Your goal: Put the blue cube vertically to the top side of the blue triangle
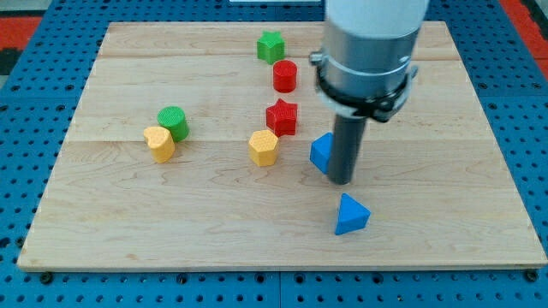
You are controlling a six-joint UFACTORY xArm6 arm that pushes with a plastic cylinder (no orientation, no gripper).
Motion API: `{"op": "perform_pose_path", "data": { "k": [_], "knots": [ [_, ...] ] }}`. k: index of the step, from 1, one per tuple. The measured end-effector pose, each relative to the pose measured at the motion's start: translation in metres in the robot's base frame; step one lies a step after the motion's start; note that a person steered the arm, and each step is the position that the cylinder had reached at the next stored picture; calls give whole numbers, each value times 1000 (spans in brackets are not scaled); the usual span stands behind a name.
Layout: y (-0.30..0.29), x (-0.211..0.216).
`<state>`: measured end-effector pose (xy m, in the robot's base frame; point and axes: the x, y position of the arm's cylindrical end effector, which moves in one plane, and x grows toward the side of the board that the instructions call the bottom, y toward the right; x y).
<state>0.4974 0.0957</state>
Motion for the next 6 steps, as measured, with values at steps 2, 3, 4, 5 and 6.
{"op": "perform_pose_path", "data": {
  "k": [2, 3, 4, 5, 6],
  "knots": [
    [-33, -90],
    [-58, -55],
    [-62, -28],
    [-24, -20],
    [-24, -24]
  ]
}}
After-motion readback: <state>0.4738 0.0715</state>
